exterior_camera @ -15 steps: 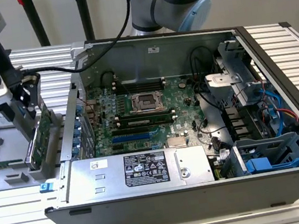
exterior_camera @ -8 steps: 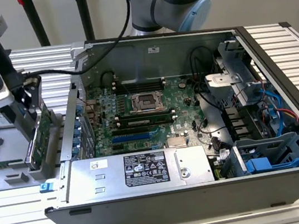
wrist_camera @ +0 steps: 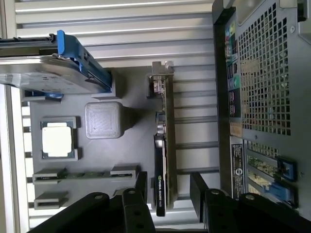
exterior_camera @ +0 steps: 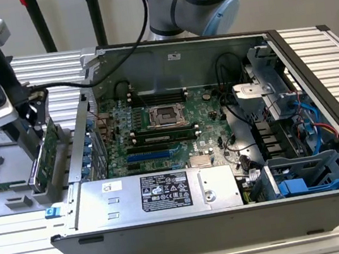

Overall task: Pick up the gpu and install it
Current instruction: 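Pick up the gpu and move the gpu toward the slot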

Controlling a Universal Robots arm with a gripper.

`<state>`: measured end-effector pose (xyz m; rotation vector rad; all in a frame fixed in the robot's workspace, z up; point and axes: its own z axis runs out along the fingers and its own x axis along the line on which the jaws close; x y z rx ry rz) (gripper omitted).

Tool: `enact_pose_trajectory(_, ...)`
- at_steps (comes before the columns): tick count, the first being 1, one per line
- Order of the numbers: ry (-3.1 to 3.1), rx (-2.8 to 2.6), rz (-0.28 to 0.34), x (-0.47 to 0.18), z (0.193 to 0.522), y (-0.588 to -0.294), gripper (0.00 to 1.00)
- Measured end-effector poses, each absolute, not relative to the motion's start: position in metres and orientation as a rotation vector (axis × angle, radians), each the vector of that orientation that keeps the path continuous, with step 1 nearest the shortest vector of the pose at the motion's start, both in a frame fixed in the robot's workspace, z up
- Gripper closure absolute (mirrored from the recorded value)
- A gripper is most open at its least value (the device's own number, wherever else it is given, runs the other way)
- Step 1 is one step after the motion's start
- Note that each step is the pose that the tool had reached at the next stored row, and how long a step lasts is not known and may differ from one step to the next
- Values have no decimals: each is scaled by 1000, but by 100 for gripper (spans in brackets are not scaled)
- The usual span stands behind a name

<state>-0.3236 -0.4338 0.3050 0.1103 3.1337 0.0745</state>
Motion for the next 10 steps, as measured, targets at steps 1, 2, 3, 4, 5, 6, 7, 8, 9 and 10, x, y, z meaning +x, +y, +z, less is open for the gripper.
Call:
enact_pose_trajectory(1, 3134, 110, 75, -324, 304, -434, 0)
enact_pose_trajectory(2, 3134, 110, 75, -324, 303, -434, 0)
enact_pose_trajectory(3, 3134, 110, 75, -324, 303, -434, 0)
enact_pose_trajectory(4, 3134, 110, 75, -324, 302, -434, 0)
enact_pose_trajectory(5, 3134, 110, 75, -324, 301, -434, 0)
enact_pose_trajectory(6, 3134, 110, 74, -324, 300, -434, 0)
enact_pose_trajectory(7, 3134, 110, 74, -324, 300, -434, 0)
enact_pose_trajectory(8, 3134, 110, 74, -324, 299, -434, 0)
enact_pose_trajectory(9, 3134, 110, 74, -324, 298, -434, 0)
enact_pose_trajectory(10, 3134, 110, 74, -324, 297, -434, 0)
